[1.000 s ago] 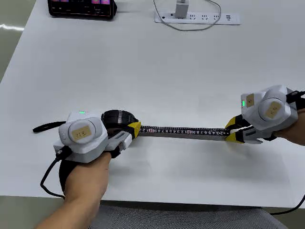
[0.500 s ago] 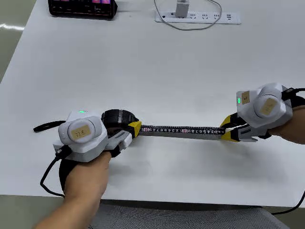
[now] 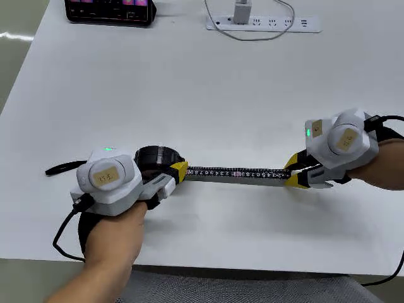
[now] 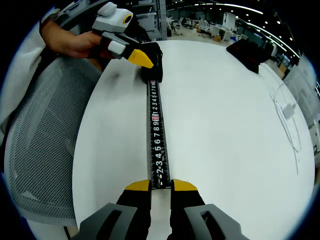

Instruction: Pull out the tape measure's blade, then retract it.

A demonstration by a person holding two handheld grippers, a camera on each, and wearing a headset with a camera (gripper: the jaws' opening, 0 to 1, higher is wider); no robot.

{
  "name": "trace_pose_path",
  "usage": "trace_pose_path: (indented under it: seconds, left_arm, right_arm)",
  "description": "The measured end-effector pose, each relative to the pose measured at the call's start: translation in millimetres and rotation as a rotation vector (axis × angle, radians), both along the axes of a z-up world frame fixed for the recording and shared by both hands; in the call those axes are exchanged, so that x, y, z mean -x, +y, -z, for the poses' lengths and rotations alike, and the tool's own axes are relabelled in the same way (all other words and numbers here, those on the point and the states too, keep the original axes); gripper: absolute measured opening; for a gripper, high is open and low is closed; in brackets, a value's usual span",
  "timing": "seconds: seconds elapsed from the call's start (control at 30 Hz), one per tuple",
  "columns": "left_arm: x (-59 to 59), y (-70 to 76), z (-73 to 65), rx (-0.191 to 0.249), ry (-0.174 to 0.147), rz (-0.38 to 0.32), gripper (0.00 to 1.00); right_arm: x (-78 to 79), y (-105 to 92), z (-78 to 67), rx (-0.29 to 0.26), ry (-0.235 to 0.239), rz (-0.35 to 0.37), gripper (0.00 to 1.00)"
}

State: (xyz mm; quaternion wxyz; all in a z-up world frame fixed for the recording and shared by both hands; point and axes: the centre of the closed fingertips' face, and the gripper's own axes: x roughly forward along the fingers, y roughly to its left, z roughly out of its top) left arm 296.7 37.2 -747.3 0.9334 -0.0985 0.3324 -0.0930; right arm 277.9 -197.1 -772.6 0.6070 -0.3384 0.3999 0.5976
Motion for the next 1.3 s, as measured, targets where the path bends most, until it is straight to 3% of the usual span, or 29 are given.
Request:
trace_pose_path:
  seconds: [1.3]
  left_arm:
    - [1.1,0.1,-2.4,0.031,0.0,-0.006,0.56]
  right_arm:
    - [-0.4,38.0,-0.4,-0.049,0.015,-0.019,0.1]
